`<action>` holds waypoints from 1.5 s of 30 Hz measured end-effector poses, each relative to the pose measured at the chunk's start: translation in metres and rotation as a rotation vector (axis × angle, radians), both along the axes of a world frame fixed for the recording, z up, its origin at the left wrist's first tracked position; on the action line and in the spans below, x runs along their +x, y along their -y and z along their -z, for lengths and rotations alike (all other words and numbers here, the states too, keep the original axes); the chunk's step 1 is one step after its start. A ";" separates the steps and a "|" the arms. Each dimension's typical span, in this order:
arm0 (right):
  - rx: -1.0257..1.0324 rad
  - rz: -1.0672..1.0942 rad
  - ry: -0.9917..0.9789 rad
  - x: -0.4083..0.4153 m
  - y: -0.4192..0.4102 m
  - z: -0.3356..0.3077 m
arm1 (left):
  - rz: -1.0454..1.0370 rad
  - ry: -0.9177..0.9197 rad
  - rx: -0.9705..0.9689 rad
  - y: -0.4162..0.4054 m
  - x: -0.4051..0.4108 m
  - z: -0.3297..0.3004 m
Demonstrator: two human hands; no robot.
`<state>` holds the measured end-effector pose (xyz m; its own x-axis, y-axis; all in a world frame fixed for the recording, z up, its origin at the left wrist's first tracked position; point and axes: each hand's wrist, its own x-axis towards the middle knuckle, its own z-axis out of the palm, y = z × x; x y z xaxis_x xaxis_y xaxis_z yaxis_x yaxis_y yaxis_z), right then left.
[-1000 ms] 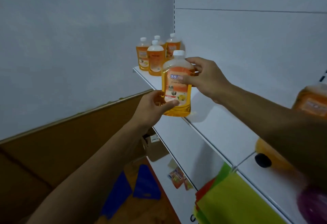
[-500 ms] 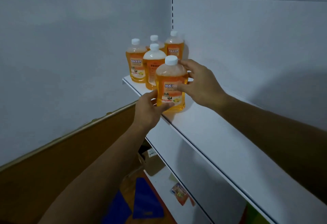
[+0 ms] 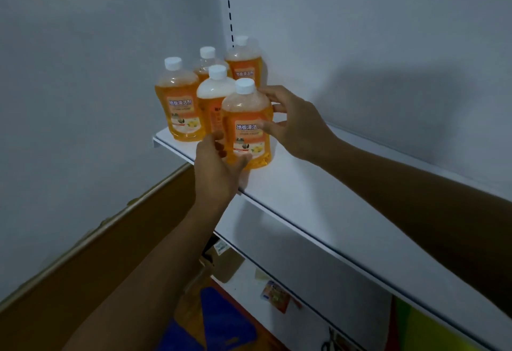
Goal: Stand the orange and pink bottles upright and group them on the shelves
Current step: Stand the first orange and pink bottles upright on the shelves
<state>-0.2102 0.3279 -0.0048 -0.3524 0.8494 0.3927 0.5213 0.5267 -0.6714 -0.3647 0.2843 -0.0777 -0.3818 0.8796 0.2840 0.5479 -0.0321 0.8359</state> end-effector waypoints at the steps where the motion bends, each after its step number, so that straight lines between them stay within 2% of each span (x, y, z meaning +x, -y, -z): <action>1: -0.007 0.003 0.015 0.002 0.002 0.001 | -0.023 -0.024 0.037 0.002 0.002 0.001; 4: -0.041 0.042 0.081 0.018 0.012 0.006 | -0.038 -0.118 0.200 0.016 0.014 0.002; 7: -0.030 0.121 0.172 0.050 0.029 0.005 | 0.131 -0.139 0.285 0.031 0.043 -0.005; 11: -0.010 0.222 0.290 0.107 0.063 -0.007 | 0.459 -0.293 0.214 0.039 0.103 -0.009; 14: 0.024 0.307 0.360 0.161 0.094 -0.022 | 0.562 -0.300 0.120 0.045 0.158 -0.012; 19: 0.043 0.525 0.426 0.262 0.151 -0.038 | 0.776 -0.254 0.152 0.063 0.250 -0.022; 24: -0.028 0.693 0.356 0.341 0.206 -0.043 | 0.929 -0.264 0.173 0.089 0.322 -0.029; 30: -0.053 0.782 0.355 0.399 0.253 -0.043 | 1.017 -0.227 0.130 0.117 0.376 -0.038; 34: -0.052 0.779 0.351 0.413 0.262 -0.038 | 1.004 -0.148 0.098 0.123 0.390 -0.039; 45: -0.040 0.824 0.336 0.403 0.207 -0.032 | 0.930 -0.054 -0.069 0.068 0.385 -0.032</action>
